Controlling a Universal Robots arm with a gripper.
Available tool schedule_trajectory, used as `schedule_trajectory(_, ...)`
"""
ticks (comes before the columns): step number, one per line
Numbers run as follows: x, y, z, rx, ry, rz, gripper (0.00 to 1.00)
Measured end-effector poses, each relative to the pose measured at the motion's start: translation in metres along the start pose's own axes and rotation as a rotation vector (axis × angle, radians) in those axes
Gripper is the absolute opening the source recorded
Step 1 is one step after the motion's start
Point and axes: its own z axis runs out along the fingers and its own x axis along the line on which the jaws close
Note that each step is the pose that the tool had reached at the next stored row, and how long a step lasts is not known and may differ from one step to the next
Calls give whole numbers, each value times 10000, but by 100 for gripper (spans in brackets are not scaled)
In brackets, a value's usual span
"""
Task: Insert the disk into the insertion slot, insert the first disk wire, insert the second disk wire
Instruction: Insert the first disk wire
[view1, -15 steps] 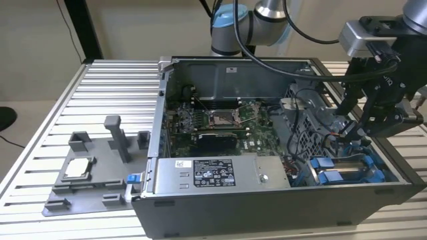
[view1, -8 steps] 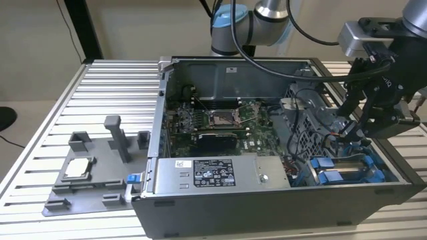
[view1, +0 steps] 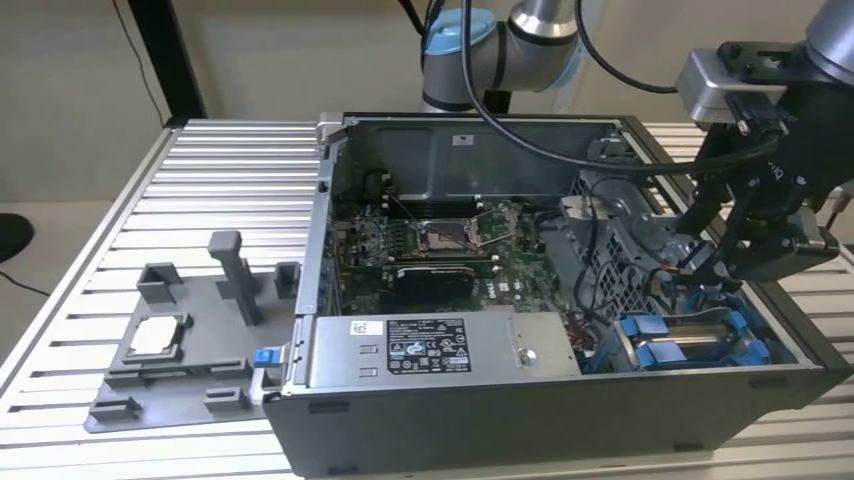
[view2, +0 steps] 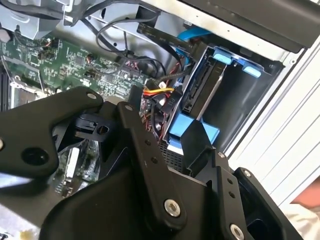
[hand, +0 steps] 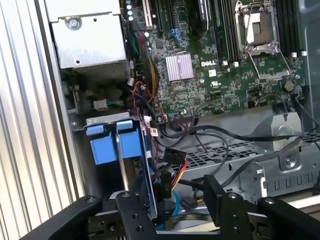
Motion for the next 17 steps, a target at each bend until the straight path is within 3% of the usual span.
schedule_trajectory(4,3,0,16,355,-77,-54,100)
schedule_trajectory(5,4,0,22,407,-84,-62,100)
schedule_trajectory(17,22,-1,153,443,68,-75,100)
